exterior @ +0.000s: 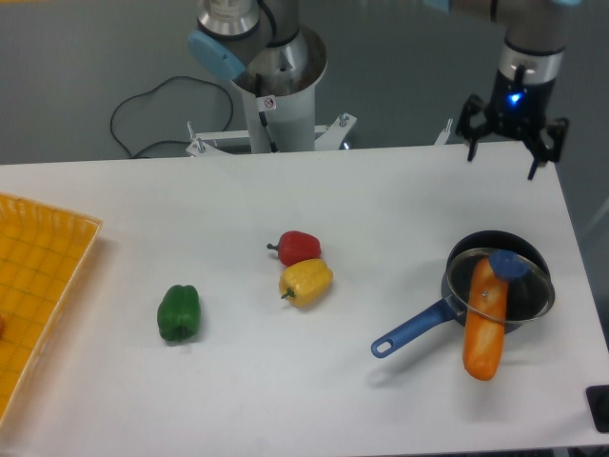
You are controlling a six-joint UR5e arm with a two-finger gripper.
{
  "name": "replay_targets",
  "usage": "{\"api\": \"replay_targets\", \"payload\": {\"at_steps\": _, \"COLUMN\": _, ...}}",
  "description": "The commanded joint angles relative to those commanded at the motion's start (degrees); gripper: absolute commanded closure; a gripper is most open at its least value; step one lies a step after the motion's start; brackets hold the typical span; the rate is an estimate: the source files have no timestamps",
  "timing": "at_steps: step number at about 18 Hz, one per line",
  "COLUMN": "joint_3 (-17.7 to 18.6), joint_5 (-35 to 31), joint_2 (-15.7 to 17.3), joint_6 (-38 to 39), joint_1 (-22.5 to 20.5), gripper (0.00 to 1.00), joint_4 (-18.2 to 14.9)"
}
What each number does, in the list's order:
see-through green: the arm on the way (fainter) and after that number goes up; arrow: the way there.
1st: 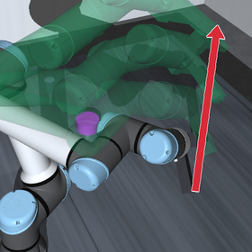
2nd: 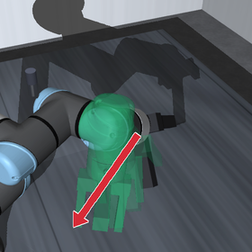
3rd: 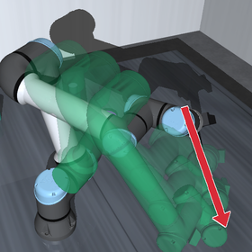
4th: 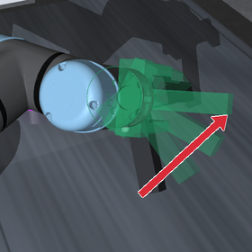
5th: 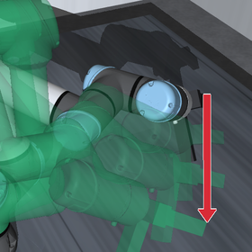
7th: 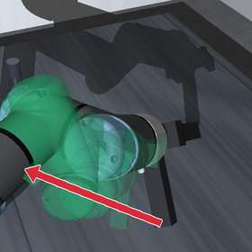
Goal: Close the pot lid
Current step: 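Open the gripper and lift it up away from the lid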
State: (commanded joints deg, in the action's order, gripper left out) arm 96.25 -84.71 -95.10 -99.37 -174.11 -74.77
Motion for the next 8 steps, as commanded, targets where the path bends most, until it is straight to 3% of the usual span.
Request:
{"api": "replay_targets", "payload": {"at_steps": 2, "joint_3": -3.34, "joint_5": -4.31, "joint_2": -0.17, "joint_6": -5.99, "joint_1": 0.35, "gripper": 0.0, "joint_4": -7.2}}
{"api": "replay_targets", "payload": {"at_steps": 3, "joint_3": -5.01, "joint_5": -4.76, "joint_2": -0.7, "joint_6": -6.88, "joint_1": 0.35, "gripper": 0.0, "joint_4": -8.98}}
{"api": "replay_targets", "payload": {"at_steps": 8, "joint_3": -6.61, "joint_5": -5.03, "joint_2": -1.49, "joint_6": -6.89, "joint_1": 0.62, "gripper": 0.0, "joint_4": -9.35}}
